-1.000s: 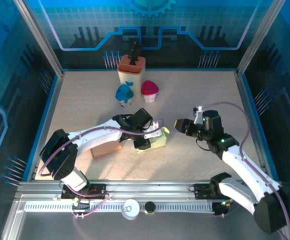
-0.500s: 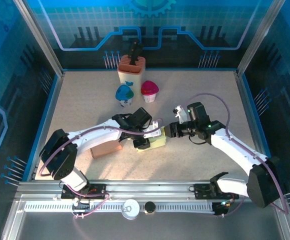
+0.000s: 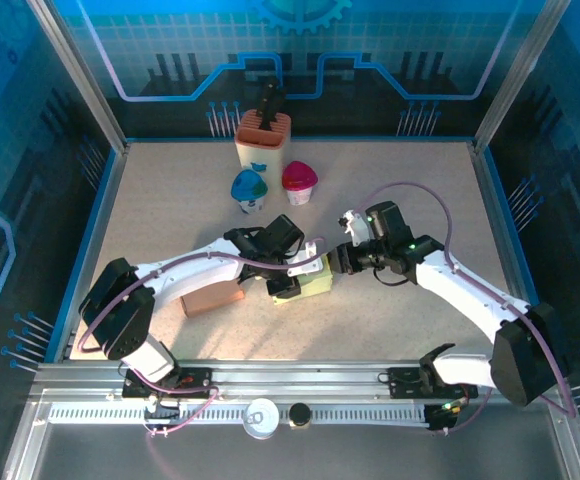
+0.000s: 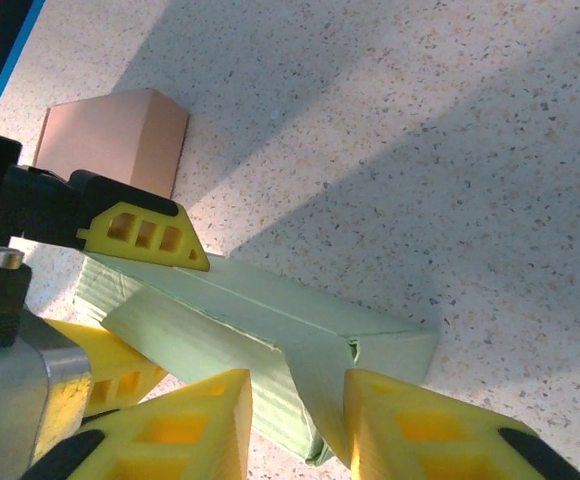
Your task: Fold the paper box
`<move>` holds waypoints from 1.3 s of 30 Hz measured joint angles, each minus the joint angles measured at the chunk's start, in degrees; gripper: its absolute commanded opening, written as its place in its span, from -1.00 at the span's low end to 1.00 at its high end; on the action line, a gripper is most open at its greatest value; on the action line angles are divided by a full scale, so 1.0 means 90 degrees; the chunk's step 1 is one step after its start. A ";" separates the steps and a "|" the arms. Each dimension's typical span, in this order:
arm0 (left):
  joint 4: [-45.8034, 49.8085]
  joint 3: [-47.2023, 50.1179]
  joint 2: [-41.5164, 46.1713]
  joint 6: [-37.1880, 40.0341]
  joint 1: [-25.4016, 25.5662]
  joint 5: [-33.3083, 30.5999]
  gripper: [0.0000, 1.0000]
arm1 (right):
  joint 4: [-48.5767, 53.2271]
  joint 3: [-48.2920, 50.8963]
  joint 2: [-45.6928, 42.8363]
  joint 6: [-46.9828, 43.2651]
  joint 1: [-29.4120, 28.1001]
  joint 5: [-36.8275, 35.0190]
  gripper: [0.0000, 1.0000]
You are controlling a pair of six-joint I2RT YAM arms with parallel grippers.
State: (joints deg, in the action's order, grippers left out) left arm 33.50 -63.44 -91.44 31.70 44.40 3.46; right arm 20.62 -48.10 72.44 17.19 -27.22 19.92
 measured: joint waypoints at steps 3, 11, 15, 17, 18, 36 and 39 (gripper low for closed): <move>0.0000 0.0000 0.0000 0.0000 0.0000 0.0002 -0.03 | 0.0061 -0.0010 0.0000 -0.0027 -0.0039 -0.0126 -0.64; -0.0041 0.0000 0.0000 0.0000 0.0000 0.0005 -0.03 | 0.0160 -0.0044 0.0019 -0.0034 -0.0134 -0.0357 -0.84; -0.0044 0.0000 0.0000 -0.0002 0.0000 0.0005 -0.03 | 0.0160 -0.0051 0.0019 -0.0036 -0.0209 -0.0527 -0.97; -0.0046 0.0000 0.0000 -0.0005 0.0000 0.0002 -0.02 | 0.0187 -0.0083 0.0019 -0.0044 -0.0289 -0.0699 -1.00; -0.0046 0.0000 0.0000 -0.0007 0.0000 0.0002 -0.01 | 0.0206 -0.0097 0.0012 -0.0036 -0.0355 -0.0831 -1.00; -0.0498 0.0175 0.0041 -0.0675 0.0000 -0.0117 0.06 | -0.0015 0.0243 -0.0515 0.1292 -0.1639 -0.3126 -1.00; -0.0500 0.0175 0.0039 -0.0699 0.0000 -0.0119 0.08 | -0.0194 0.0393 -0.0527 0.1406 -0.1766 -0.3383 -1.00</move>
State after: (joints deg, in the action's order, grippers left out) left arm 28.99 -61.87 -91.09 25.41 44.40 2.39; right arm 18.87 -44.56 67.70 29.85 -43.11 -10.52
